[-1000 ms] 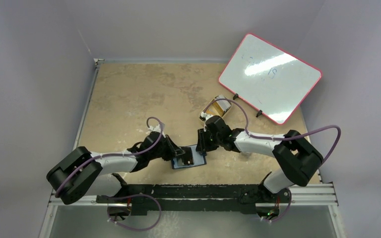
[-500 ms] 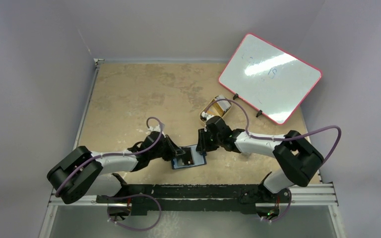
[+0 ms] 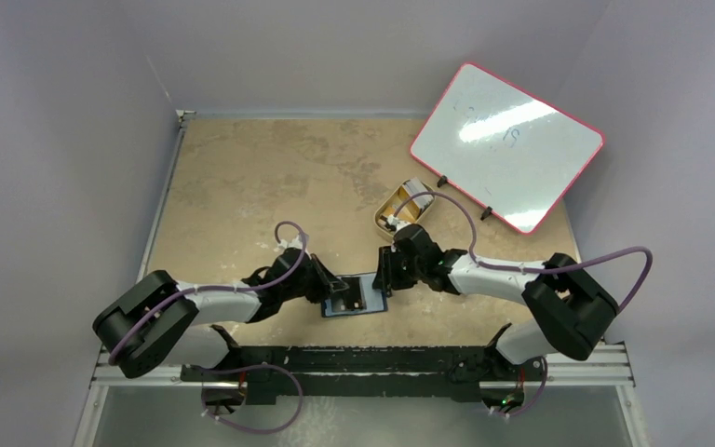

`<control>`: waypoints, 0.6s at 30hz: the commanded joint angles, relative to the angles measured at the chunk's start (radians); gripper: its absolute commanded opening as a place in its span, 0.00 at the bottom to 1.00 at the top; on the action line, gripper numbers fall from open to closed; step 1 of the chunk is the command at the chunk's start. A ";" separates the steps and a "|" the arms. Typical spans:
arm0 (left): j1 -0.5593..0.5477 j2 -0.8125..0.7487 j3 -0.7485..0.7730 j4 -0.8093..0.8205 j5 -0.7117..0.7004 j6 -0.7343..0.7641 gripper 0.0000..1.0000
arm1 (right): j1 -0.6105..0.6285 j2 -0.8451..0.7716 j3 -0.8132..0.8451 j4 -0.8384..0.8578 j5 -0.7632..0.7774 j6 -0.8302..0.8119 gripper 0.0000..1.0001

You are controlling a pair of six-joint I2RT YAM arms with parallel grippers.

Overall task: Put the credit cards into the card holder
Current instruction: Insert the credit card into the card holder.

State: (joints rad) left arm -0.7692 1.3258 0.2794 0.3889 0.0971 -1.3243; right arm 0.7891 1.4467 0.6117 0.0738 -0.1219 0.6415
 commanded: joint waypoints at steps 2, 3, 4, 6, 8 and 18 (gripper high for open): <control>-0.012 0.038 -0.012 0.029 -0.058 0.011 0.00 | 0.002 0.000 -0.049 0.066 -0.026 0.056 0.39; -0.014 0.045 -0.010 0.039 -0.059 0.017 0.00 | 0.002 -0.004 -0.055 0.075 -0.033 0.067 0.38; -0.017 0.050 -0.011 0.045 -0.062 0.019 0.00 | 0.002 -0.008 -0.061 0.083 -0.036 0.073 0.37; -0.023 0.066 -0.007 0.058 -0.062 0.033 0.01 | 0.002 -0.017 -0.073 0.092 -0.030 0.083 0.35; -0.028 0.082 0.001 0.049 -0.060 0.048 0.01 | 0.002 -0.024 -0.081 0.091 -0.028 0.087 0.35; -0.038 0.120 0.087 -0.106 0.007 0.190 0.00 | 0.001 -0.023 -0.084 0.083 -0.027 0.084 0.32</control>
State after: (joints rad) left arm -0.8001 1.4086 0.3244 0.4339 0.0902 -1.2583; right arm 0.7815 1.4254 0.5472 0.1684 -0.1215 0.7052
